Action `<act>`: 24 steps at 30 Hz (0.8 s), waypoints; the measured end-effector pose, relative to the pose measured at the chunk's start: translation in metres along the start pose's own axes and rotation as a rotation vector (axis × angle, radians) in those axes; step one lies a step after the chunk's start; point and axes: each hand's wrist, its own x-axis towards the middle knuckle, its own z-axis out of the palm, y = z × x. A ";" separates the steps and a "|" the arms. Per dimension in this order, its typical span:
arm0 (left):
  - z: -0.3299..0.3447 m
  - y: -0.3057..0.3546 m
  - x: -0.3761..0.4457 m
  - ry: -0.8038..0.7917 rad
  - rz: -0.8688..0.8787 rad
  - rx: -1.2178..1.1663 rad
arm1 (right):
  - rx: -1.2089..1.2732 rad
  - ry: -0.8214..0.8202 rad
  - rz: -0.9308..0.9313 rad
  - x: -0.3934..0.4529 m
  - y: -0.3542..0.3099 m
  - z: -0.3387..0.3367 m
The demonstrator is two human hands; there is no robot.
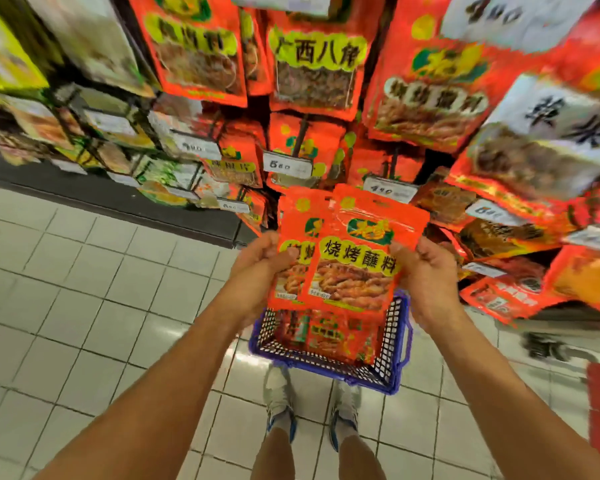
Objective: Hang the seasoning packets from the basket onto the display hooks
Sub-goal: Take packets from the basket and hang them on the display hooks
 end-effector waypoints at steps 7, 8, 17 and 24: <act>0.019 0.134 -0.080 -0.005 0.209 -0.111 | 0.161 0.004 -0.121 -0.045 -0.151 0.005; 0.023 0.151 -0.091 -0.012 0.236 -0.108 | 0.185 0.004 -0.144 -0.049 -0.173 0.007; 0.070 0.299 -0.164 -0.095 0.643 0.020 | 0.188 0.010 -0.494 -0.086 -0.358 0.000; 0.087 0.381 -0.192 -0.038 0.830 0.022 | 0.201 0.022 -0.660 -0.104 -0.460 -0.012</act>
